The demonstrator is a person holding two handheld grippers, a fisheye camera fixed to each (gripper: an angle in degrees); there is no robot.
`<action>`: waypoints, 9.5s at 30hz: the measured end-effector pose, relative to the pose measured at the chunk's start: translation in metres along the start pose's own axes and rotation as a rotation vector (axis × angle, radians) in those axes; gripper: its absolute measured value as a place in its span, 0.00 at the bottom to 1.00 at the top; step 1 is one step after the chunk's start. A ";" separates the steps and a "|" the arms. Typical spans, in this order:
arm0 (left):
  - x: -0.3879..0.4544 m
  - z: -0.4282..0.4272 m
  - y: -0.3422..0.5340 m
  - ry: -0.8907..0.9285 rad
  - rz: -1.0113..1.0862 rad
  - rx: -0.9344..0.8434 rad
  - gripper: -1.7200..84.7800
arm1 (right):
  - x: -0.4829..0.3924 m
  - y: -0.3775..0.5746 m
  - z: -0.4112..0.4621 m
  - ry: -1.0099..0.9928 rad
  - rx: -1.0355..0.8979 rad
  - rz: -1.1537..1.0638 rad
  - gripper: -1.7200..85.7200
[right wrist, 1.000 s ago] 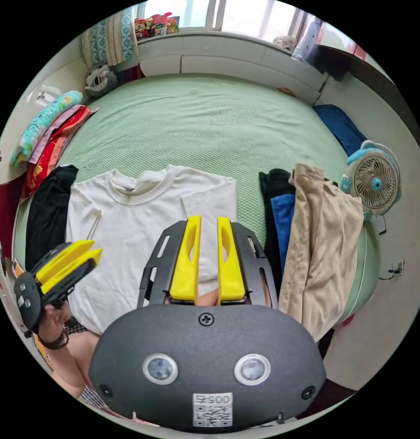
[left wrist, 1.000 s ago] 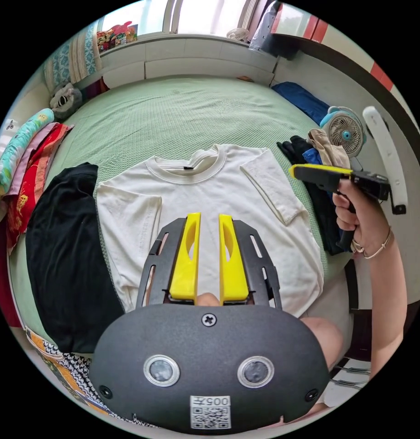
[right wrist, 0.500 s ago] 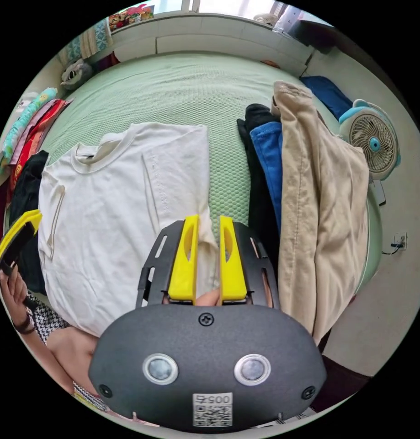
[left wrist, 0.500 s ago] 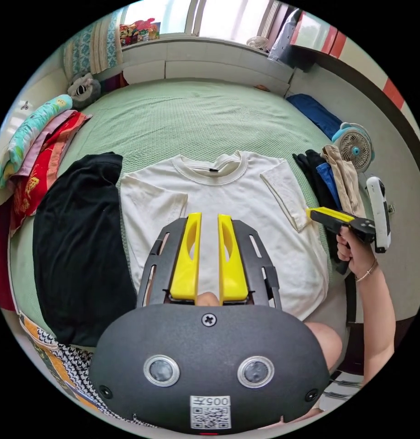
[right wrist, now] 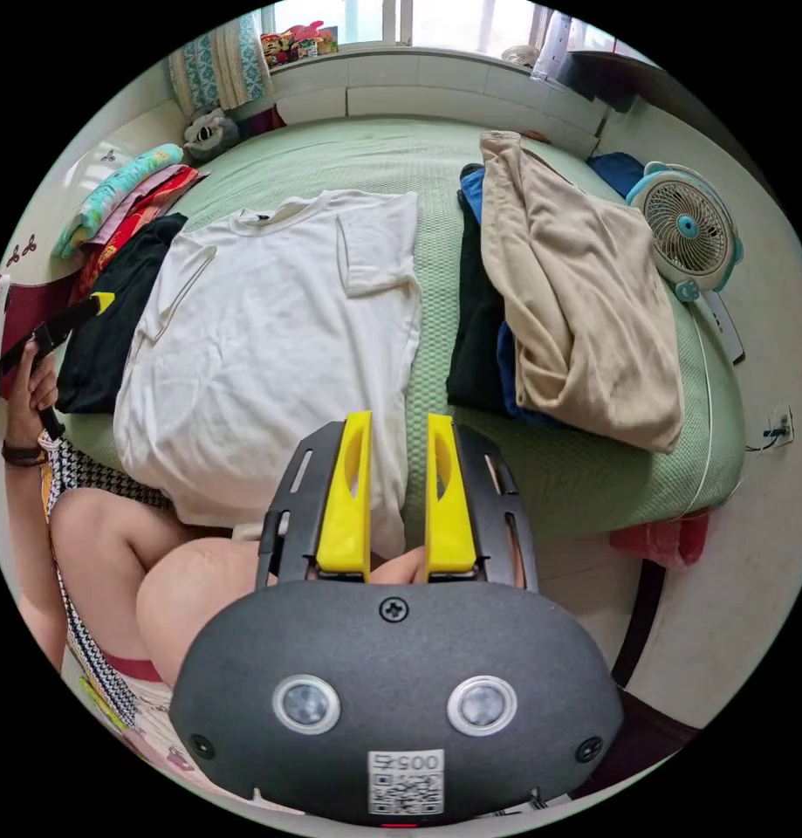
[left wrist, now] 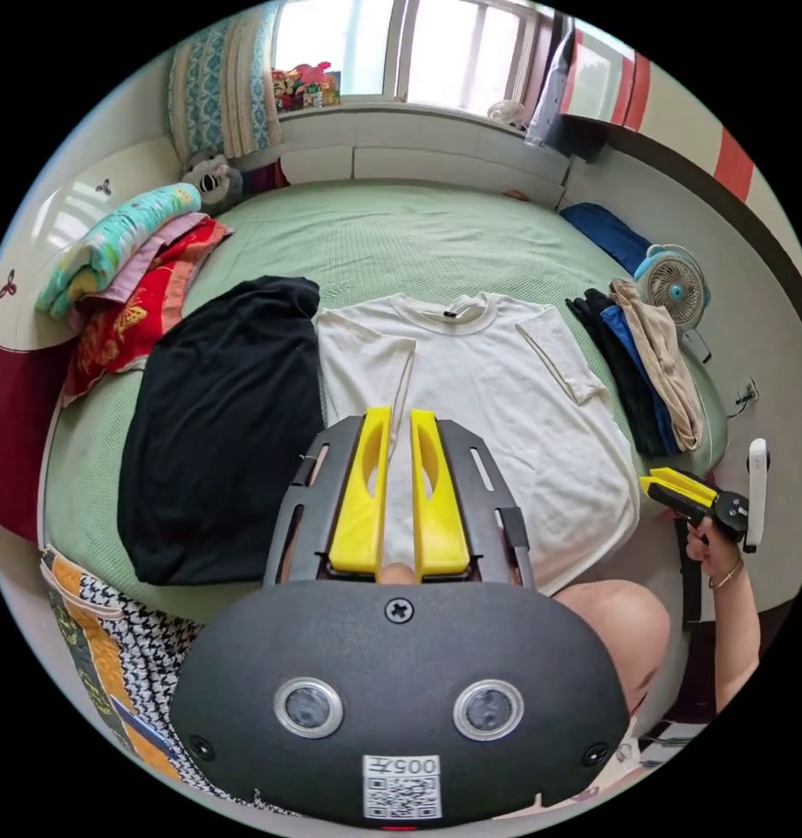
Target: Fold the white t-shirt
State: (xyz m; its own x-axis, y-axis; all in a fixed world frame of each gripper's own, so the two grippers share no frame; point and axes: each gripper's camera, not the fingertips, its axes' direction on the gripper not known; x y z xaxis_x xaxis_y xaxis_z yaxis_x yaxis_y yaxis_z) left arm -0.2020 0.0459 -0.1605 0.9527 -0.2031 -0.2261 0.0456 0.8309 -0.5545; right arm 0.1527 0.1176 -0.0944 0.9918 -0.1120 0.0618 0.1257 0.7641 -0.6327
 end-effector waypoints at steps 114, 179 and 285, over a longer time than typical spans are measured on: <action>-0.070 -0.264 0.248 0.148 -0.161 -0.074 0.06 | 0.100 0.357 -0.165 0.010 0.269 0.102 0.00; -0.082 0.059 0.037 0.082 -0.095 -0.330 0.04 | 0.024 0.006 0.020 0.040 -0.061 -0.019 0.01; 0.121 -0.013 0.056 0.411 0.174 -0.062 0.06 | 0.086 -0.184 -0.035 -0.038 -0.103 0.209 0.00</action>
State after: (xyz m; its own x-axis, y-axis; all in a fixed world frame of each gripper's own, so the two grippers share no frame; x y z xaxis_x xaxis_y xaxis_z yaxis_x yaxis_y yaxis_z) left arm -0.0885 0.0613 -0.2295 0.7457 -0.2627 -0.6123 -0.1342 0.8410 -0.5242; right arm 0.2143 -0.0547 0.0001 0.9964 0.0673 -0.0512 -0.0837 0.6990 -0.7102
